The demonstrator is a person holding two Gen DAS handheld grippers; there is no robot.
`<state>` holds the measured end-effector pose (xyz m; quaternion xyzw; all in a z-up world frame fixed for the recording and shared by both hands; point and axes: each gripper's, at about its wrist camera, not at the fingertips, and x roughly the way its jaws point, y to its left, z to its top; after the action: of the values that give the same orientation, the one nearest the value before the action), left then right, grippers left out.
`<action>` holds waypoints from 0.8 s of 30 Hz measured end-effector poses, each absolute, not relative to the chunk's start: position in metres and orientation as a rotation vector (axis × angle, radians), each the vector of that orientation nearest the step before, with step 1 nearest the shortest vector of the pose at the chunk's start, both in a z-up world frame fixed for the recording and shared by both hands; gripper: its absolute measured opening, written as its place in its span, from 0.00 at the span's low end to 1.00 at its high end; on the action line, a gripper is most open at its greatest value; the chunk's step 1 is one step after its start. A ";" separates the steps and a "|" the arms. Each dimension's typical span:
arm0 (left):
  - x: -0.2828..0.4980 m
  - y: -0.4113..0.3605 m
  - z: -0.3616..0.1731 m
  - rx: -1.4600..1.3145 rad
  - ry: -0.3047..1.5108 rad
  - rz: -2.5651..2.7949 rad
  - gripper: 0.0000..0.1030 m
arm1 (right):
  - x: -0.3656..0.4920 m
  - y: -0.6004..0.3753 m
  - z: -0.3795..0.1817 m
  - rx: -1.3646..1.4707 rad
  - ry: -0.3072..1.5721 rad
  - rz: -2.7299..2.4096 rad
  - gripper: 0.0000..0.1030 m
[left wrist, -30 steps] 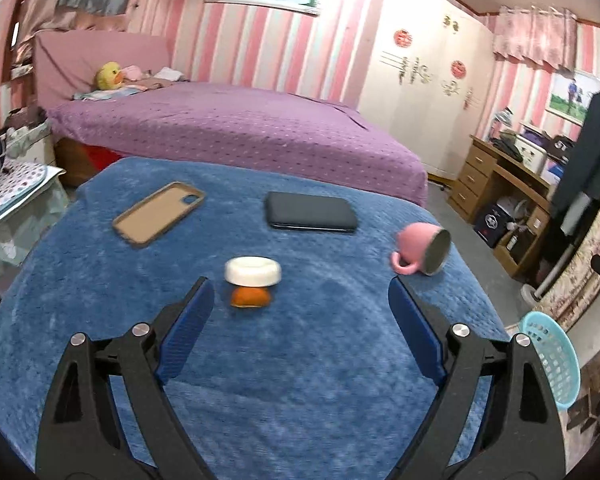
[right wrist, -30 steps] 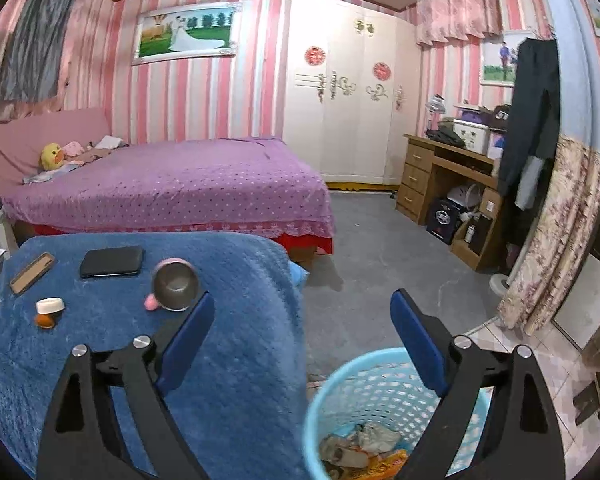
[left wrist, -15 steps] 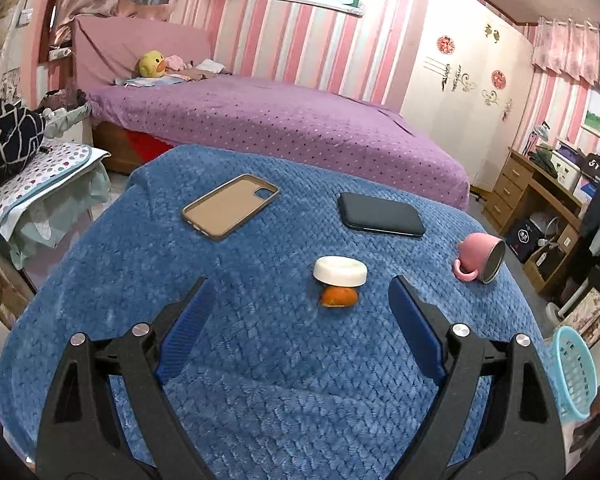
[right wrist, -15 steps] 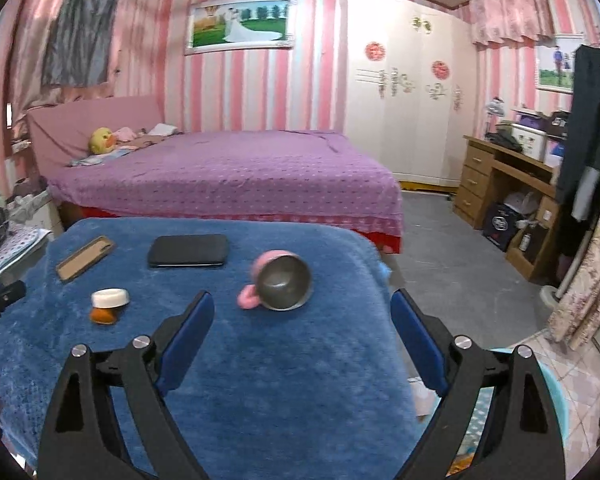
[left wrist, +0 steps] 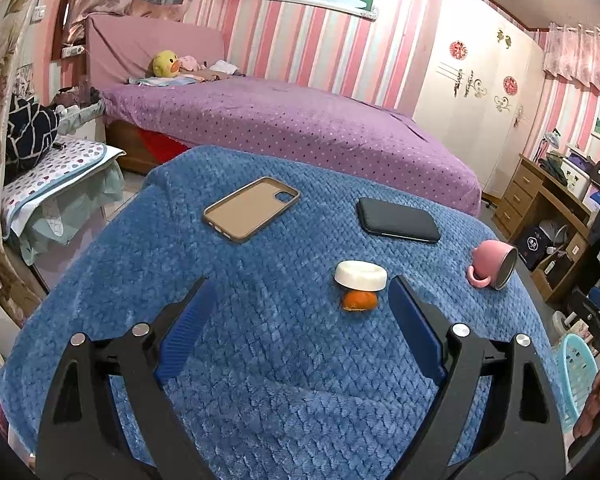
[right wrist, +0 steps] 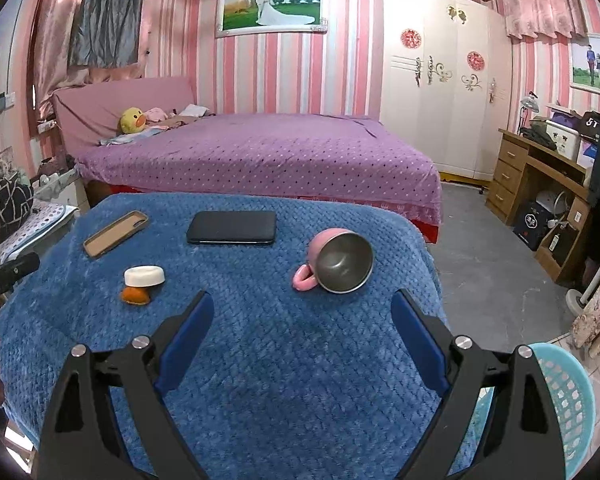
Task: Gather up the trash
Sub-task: 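Move both open tools back over the white cap and tangerine, then grasp the white cap with the right tool while the left tool grasps the tangerine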
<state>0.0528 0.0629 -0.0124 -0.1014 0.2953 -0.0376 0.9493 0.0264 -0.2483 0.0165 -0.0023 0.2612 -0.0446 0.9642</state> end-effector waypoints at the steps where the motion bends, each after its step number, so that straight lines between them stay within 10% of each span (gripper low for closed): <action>1: 0.053 0.063 -0.012 -0.209 0.601 -0.081 0.84 | 0.027 -0.246 0.015 0.000 0.529 -0.080 0.86; 24: 0.066 0.109 -0.028 -0.205 0.673 0.037 0.84 | 0.093 -0.140 -0.037 0.029 0.658 0.166 0.86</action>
<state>0.0659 0.1091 -0.0283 -0.1005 0.3294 0.0181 0.9387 0.0932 -0.1402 -0.0374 0.0145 0.3225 0.0814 0.9429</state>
